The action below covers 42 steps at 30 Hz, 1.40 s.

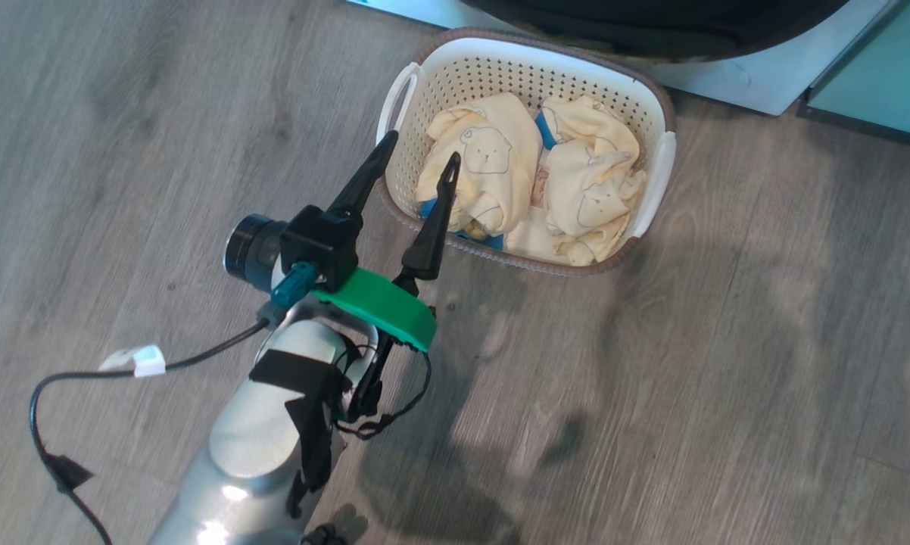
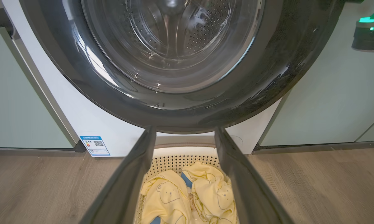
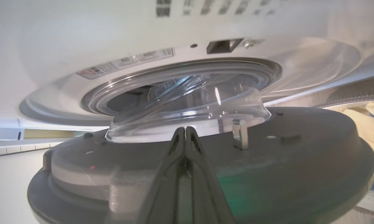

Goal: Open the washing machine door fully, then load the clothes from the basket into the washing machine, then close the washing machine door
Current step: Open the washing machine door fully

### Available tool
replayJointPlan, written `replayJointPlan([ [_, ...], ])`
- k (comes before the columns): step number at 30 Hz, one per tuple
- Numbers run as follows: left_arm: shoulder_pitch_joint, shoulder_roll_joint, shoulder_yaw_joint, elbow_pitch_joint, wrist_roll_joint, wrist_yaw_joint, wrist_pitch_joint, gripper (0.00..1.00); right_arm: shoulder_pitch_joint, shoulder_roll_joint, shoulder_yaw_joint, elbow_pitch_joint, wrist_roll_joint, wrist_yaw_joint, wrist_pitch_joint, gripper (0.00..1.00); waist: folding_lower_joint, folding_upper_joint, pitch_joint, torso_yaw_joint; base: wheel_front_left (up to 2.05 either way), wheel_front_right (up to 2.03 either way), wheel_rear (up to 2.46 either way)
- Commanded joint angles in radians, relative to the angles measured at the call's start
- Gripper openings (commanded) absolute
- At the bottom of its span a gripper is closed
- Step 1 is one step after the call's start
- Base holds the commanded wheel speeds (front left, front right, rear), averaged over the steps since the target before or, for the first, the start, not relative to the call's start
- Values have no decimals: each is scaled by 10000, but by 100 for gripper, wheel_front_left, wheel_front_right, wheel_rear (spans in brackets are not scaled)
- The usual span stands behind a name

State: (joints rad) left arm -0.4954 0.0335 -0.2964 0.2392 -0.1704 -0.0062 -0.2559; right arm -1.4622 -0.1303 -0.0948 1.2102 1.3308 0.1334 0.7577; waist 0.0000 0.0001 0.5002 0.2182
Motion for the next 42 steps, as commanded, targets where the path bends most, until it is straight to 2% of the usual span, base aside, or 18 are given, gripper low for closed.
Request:
replayJointPlan([
  [1,-67,168,334,-280,71,27,-59,100,-78,347,72,-371,59,-27,127,0,0,-1,-25,-22,0,0,0],
  [22,549,168,475,93,229,-89,-59,100,2715,790,730,-2923,983,-27,1415,0,0,-1,-1051,-382,0,0,0],
  [26,692,168,433,178,218,-104,-59,100,3326,796,1260,-3381,1640,-27,1517,0,0,-1,-1341,-368,0,0,0],
  [42,1299,168,431,426,369,-251,-59,100,5331,800,3864,-4807,4012,-27,803,0,0,-1,-2393,-228,0,0,0],
])
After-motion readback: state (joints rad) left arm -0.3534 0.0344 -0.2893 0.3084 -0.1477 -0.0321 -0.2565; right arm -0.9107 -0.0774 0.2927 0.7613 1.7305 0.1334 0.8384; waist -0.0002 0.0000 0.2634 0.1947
